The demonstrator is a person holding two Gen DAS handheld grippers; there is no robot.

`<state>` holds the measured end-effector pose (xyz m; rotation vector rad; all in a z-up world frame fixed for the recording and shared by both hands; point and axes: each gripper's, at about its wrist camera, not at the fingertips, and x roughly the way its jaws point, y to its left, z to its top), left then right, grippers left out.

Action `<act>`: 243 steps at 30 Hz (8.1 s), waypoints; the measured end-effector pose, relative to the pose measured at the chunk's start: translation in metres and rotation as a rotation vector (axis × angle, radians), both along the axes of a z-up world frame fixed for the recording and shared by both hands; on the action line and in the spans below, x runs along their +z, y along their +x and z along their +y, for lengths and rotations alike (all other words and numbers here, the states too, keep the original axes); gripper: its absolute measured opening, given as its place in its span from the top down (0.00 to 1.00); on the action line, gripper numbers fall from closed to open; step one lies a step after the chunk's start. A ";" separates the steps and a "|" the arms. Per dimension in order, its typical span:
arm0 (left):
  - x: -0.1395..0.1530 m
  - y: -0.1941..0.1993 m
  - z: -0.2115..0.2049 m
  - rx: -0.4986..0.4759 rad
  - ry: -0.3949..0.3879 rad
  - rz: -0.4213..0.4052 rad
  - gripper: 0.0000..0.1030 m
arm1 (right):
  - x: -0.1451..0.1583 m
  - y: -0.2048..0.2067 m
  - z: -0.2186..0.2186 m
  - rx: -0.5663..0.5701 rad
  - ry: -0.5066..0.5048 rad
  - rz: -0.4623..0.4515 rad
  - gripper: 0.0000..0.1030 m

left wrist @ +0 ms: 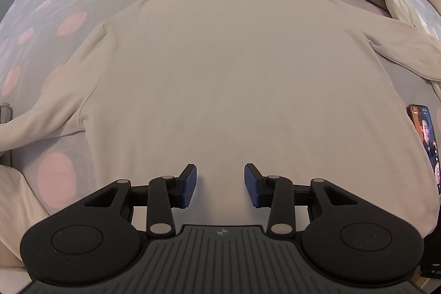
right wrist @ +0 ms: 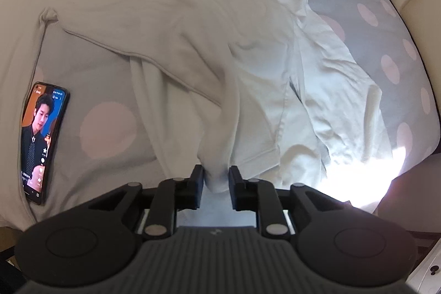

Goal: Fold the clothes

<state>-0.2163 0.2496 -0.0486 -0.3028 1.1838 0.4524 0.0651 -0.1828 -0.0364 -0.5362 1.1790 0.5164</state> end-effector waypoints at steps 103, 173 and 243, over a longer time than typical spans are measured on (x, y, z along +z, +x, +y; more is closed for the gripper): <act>-0.025 0.009 0.090 0.247 -0.086 -0.184 0.66 | 0.034 -0.016 0.304 -0.073 0.385 0.081 0.60; 0.044 -0.047 0.186 0.525 0.076 -0.273 0.98 | -0.021 -0.063 0.335 0.452 0.185 -0.194 0.89; 0.003 -0.034 0.209 0.538 -0.045 -0.248 0.71 | -0.023 0.073 0.311 -0.125 0.390 0.157 0.70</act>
